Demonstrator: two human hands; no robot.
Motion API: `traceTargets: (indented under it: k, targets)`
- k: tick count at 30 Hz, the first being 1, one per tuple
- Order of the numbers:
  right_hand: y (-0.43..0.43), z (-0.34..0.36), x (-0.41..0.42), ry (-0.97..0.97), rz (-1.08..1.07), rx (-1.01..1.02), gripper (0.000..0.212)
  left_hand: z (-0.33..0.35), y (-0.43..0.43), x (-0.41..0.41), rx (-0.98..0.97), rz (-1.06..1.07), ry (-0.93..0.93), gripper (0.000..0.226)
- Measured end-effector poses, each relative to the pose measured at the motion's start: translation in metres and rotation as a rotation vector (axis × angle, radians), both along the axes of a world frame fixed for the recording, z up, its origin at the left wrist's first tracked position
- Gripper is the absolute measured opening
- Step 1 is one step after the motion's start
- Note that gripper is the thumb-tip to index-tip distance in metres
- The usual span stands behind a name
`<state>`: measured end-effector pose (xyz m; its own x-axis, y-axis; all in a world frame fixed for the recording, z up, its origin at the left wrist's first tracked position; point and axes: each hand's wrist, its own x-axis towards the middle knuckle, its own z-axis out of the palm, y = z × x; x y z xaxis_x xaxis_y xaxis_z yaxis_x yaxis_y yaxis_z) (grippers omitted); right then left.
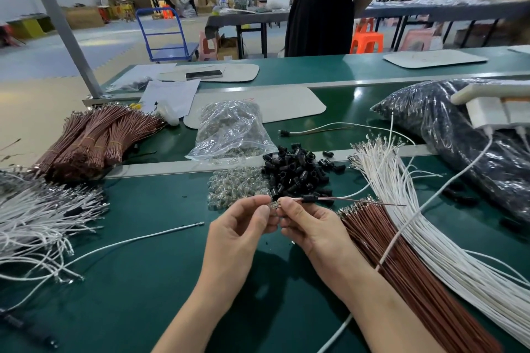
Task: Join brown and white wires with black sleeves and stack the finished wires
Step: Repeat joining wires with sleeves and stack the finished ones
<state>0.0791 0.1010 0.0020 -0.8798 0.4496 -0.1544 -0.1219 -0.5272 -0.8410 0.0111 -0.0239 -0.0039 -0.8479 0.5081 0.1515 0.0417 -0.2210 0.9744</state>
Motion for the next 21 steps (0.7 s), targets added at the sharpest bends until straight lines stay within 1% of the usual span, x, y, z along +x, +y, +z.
traceTargets:
  k: [3,10,21]
  targets:
    - [0.0,-0.0004,-0.0001,0.002,-0.011,-0.002,0.032,-0.0015,0.0004,-0.0004,-0.008,0.005,0.007,0.014]
    - [-0.0013,0.0002,0.0007,0.017,-0.013,-0.026,0.026,-0.0017,-0.0009,-0.0012,0.005,-0.009,-0.016,0.015]
    - [-0.0049,-0.0004,0.0026,0.016,-0.045,0.078,0.03,-0.0042,-0.0049,-0.0045,-0.054,0.006,0.11,0.017]
